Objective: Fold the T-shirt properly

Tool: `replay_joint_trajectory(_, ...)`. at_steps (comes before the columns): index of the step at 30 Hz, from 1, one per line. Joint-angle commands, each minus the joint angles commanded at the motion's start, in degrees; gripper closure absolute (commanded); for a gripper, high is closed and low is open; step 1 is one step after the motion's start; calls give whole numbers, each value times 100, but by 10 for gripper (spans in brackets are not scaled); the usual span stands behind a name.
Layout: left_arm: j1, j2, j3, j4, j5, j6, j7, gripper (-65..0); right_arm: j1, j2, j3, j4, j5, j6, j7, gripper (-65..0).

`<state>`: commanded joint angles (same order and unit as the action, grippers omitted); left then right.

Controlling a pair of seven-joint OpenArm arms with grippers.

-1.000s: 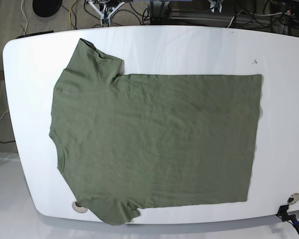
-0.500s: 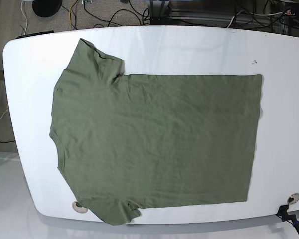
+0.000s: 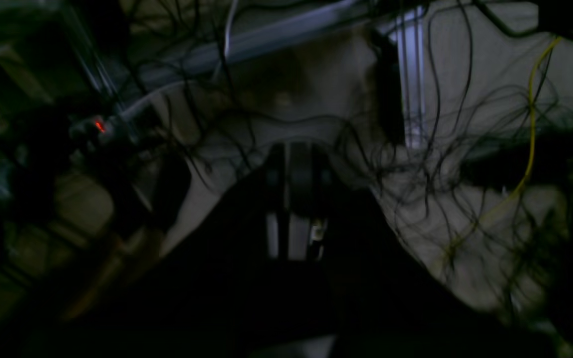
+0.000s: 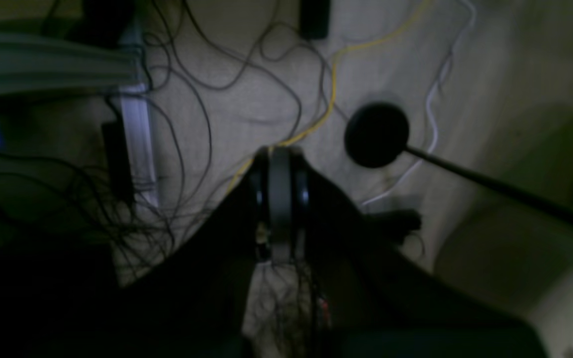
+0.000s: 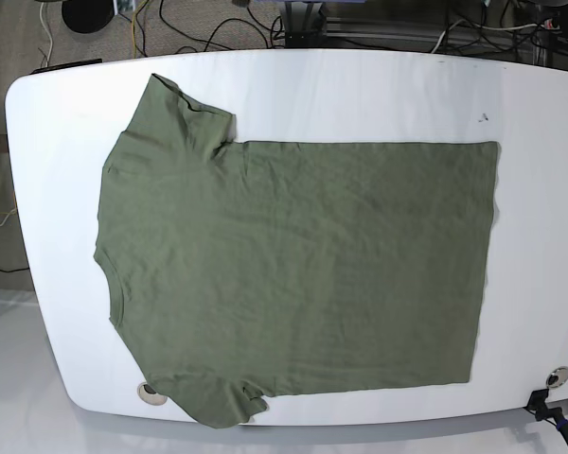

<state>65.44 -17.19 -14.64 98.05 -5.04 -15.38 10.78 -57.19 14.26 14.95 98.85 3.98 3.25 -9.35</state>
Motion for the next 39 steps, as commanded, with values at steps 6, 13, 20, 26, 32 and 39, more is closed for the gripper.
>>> replay_joint_trajectory(6,-142,51,-404,673,-243,-434,351,-31,229,-72,901,974,666,232,-462,0)
replay_joint_trajectory(13,-374,76,-799,1479,-828,-1231,696,-62,1046,-317,1726,1385,1979,1344,-1031,0)
replay_joint_trajectory(20,-503,83,-1096,2255,-1377,-1759,1073,-136,1685,-738,2664,1912,2921,2420,-1796,-45)
replay_joint_trajectory(26,-591,102,-1110,2354,-1497,-1760,1169,-142,1938,-686,2580,1788,2890,2417,-1862,-113)
replay_joint_trajectory(32,-678,114,-1112,2394,-1419,-1768,1205,-143,2432,-655,2584,1182,2880,2418,-2016,-128)
replay_joint_trajectory(39,-781,123,-1131,2357,-1402,-1786,1243,-143,2978,-524,2593,21,3515,2529,-2618,-191)
